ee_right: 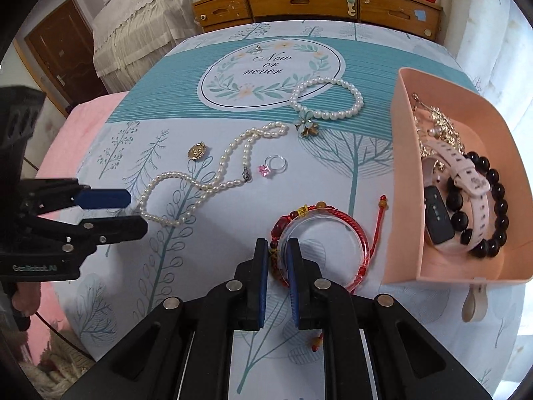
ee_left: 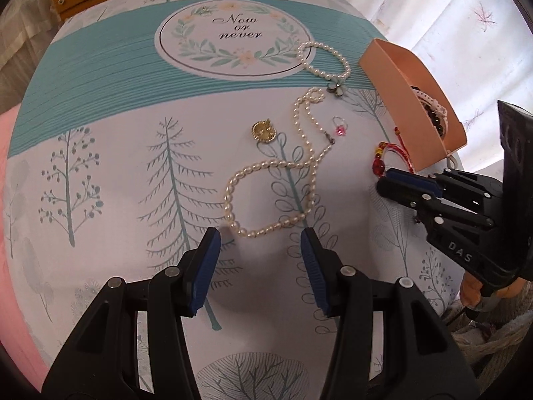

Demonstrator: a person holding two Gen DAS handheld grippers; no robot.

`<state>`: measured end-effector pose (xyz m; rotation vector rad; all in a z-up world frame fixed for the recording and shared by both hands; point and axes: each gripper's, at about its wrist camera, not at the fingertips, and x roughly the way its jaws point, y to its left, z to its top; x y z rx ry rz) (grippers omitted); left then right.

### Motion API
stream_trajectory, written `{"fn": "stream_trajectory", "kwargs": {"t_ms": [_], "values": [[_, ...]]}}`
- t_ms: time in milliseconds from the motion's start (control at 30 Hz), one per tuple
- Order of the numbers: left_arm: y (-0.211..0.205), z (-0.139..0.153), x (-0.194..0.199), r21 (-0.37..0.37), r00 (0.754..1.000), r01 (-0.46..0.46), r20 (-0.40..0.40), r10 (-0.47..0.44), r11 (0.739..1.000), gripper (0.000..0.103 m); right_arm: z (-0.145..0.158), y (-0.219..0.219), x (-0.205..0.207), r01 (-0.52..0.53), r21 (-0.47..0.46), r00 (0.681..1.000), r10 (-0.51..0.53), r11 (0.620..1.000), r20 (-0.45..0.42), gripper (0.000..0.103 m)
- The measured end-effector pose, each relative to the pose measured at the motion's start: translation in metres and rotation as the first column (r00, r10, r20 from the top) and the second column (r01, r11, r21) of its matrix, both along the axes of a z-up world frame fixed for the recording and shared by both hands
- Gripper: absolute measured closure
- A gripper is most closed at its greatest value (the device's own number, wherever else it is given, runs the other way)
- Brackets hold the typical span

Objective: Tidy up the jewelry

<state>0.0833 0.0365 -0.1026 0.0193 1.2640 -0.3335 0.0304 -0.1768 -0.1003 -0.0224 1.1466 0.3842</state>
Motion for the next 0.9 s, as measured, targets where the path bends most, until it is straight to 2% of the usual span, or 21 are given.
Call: {"fn": "stream_trajectory", "kwargs": {"t_ms": [267, 533, 733, 900], "values": [[-0.011, -0.001, 0.015, -0.046, 0.999, -0.048, 0.000, 0.048, 0.998, 0.053, 0.001, -0.003, -0.003, 0.005, 0.021, 1.000, -0.005, 1.000, -0.005, 0.092], [-0.043, 0.000, 0.023, -0.024, 1.000, 0.004, 0.017, -0.003, 1.000, 0.052, 0.001, -0.005, -0.002, 0.012, 0.039, 1.000, -0.012, 0.999, -0.008, 0.092], [-0.061, 0.001, 0.029, -0.009, 0.998, 0.035, 0.043, -0.035, 0.999, 0.046, 0.001, -0.009, -0.003, 0.021, 0.053, 1.000, -0.020, 0.998, -0.014, 0.092], [-0.073, -0.001, 0.031, 0.034, 0.995, 0.053, 0.084, -0.055, 0.998, 0.045, 0.001, -0.014, -0.005, 0.035, 0.068, 0.999, -0.034, 0.997, -0.017, 0.092]]}}
